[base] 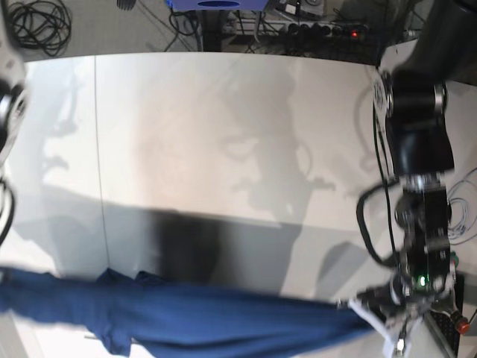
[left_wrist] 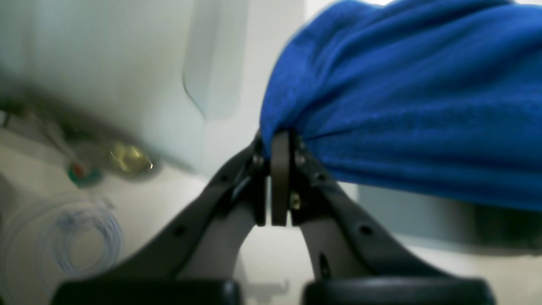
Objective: Layout the t-shirt on the table in an organized manner, then fold the t-shirt properly
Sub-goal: 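Lift the shirt with both grippers and lay it out again, then release the shirt with the left gripper and regrasp its edge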
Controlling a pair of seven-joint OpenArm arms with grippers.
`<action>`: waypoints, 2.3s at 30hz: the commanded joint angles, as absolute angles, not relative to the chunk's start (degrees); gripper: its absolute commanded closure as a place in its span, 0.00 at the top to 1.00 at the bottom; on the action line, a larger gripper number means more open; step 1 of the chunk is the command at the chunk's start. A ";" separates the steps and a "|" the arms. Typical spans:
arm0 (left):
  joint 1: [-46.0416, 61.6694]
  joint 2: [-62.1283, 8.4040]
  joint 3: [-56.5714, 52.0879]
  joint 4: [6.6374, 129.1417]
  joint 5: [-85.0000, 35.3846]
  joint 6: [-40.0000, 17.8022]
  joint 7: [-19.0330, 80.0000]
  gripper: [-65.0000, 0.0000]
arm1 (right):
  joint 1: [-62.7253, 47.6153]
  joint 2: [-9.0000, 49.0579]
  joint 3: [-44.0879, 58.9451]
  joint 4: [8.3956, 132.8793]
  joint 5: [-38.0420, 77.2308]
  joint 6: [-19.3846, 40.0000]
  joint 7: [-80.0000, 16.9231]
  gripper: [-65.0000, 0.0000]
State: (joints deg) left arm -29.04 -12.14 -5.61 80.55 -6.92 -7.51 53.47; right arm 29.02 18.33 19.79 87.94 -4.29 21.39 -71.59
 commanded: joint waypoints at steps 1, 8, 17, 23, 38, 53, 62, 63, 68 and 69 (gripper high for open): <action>-27.12 -13.05 -7.34 83.30 -6.81 -7.16 52.62 0.00 | 27.74 18.24 22.37 90.68 -4.97 21.05 -69.14 0.00; -6.11 -12.62 -12.35 89.19 -6.90 -7.16 52.26 0.00 | 7.43 9.01 31.25 83.91 -4.97 21.05 -54.20 0.00; 7.96 -11.82 -14.81 89.71 -6.90 -7.16 47.96 0.00 | 0.40 7.43 38.37 77.67 -4.88 23.25 -48.48 0.00; 12.97 -10.24 -16.48 90.95 -6.99 -7.16 47.43 0.00 | -2.07 7.43 40.92 77.67 -4.88 25.54 -48.31 0.00; 20.79 -5.67 -23.08 91.74 -6.81 -7.16 43.03 0.00 | -5.67 6.11 40.92 78.99 -4.97 25.54 -48.57 0.01; 24.92 -5.23 -27.38 97.19 -6.90 -7.16 43.30 0.68 | -8.22 4.79 42.15 85.67 -5.14 25.45 -48.84 0.63; 24.40 -5.05 -35.03 106.42 -6.90 -7.16 43.30 0.64 | -10.77 4.44 43.03 99.56 -4.97 25.71 -49.71 0.64; 23.87 -5.05 -34.77 106.42 -6.90 -7.16 43.21 0.56 | -10.77 4.35 42.24 99.56 -4.97 26.42 -48.31 0.63; 18.95 -5.05 -28.53 102.11 -6.90 -7.25 43.21 0.00 | -9.45 4.35 35.21 94.37 -4.97 32.13 -42.95 0.52; 17.54 -5.05 -27.03 101.41 -6.55 -7.25 43.21 0.00 | -8.40 4.35 34.07 92.97 -5.05 32.13 -42.95 0.43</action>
State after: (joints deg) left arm 17.78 -4.29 -26.57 100.22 -7.01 -7.84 44.34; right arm -9.04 3.27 33.67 91.92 -4.84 32.42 -43.75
